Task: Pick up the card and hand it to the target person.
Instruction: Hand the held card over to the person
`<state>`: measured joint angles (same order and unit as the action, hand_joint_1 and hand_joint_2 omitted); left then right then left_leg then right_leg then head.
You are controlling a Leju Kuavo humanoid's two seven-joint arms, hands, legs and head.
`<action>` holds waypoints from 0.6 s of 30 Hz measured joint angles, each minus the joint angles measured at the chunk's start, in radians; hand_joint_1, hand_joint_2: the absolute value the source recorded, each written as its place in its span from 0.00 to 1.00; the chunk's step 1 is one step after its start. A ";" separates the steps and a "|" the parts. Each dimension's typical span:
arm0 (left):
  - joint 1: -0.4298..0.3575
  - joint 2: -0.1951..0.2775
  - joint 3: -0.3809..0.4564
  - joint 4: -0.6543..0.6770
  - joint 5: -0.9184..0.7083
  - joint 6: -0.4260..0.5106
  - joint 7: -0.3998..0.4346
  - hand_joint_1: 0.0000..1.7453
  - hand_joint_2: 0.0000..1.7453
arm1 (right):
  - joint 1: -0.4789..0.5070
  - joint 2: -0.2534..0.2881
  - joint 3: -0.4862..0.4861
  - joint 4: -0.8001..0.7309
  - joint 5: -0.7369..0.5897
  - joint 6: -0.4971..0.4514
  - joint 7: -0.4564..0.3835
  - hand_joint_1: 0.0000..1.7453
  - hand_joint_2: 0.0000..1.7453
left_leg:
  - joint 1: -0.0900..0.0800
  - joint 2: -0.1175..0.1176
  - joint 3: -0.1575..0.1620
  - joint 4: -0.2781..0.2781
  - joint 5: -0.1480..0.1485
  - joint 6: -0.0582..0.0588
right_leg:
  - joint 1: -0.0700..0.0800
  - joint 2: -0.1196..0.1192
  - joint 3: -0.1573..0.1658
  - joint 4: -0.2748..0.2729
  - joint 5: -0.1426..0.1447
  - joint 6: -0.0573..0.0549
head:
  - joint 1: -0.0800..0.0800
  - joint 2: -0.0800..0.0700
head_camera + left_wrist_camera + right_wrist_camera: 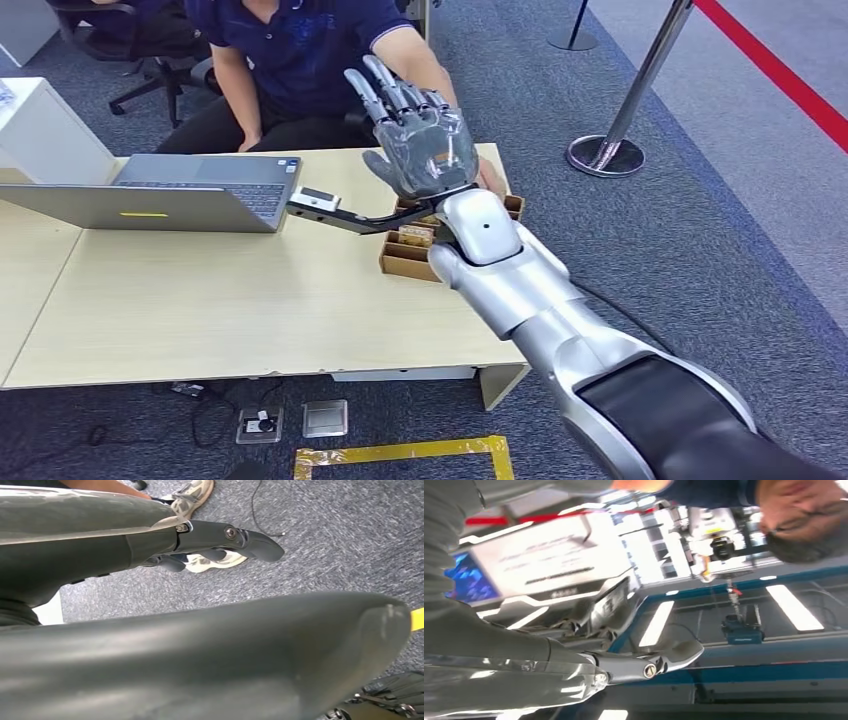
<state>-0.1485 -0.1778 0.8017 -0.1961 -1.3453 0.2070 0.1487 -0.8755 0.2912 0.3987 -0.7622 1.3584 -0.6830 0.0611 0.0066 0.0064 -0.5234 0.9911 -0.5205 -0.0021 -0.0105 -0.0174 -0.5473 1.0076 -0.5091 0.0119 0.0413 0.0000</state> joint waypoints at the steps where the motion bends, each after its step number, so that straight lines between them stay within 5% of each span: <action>1: 0.000 0.000 0.000 0.000 0.001 -0.001 -0.002 0.00 0.00 | 0.017 -0.003 -0.005 -0.031 -0.061 0.006 -0.044 0.00 1.00 | 0.000 0.000 0.000 0.000 0.000 0.000 | 0.000 0.000 0.000 0.000 0.000 0.000 | 0.000 0.000; 10: 0.023 0.003 0.005 0.000 0.026 -0.011 -0.033 0.00 0.00 | 0.360 -0.174 -0.030 -0.599 -0.826 0.283 -0.390 0.00 1.00 | 0.000 -0.001 -0.002 0.000 -0.002 0.001 | 0.000 -0.001 -0.001 -0.003 -0.001 0.001 | 0.000 0.000; 14: 0.052 0.010 0.023 0.000 0.052 -0.008 -0.061 0.00 0.00 | 0.581 -0.297 -0.132 -0.813 -1.252 0.553 -0.538 0.00 1.00 | 0.000 -0.001 -0.003 0.000 -0.003 0.001 | 0.000 -0.001 -0.001 -0.004 -0.001 0.001 | 0.002 0.000; 18: 0.068 0.019 0.033 0.000 0.055 -0.009 -0.071 0.00 0.00 | 0.777 -0.355 -0.304 -0.944 -1.499 0.816 -0.599 0.00 1.00 | 0.000 -0.001 -0.003 0.000 -0.004 0.001 | 0.000 -0.001 -0.001 -0.004 -0.002 0.002 | 0.002 0.000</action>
<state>-0.0807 -0.1587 0.8345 -0.1961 -1.2905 0.1980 0.0774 -0.0989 -0.0637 0.0949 -1.7067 -0.1406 0.1332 -0.5375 0.0065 0.0052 -0.5265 0.9914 -0.5243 -0.0009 -0.0107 -0.0186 -0.5487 1.0035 -0.5107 0.0135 0.0436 0.0000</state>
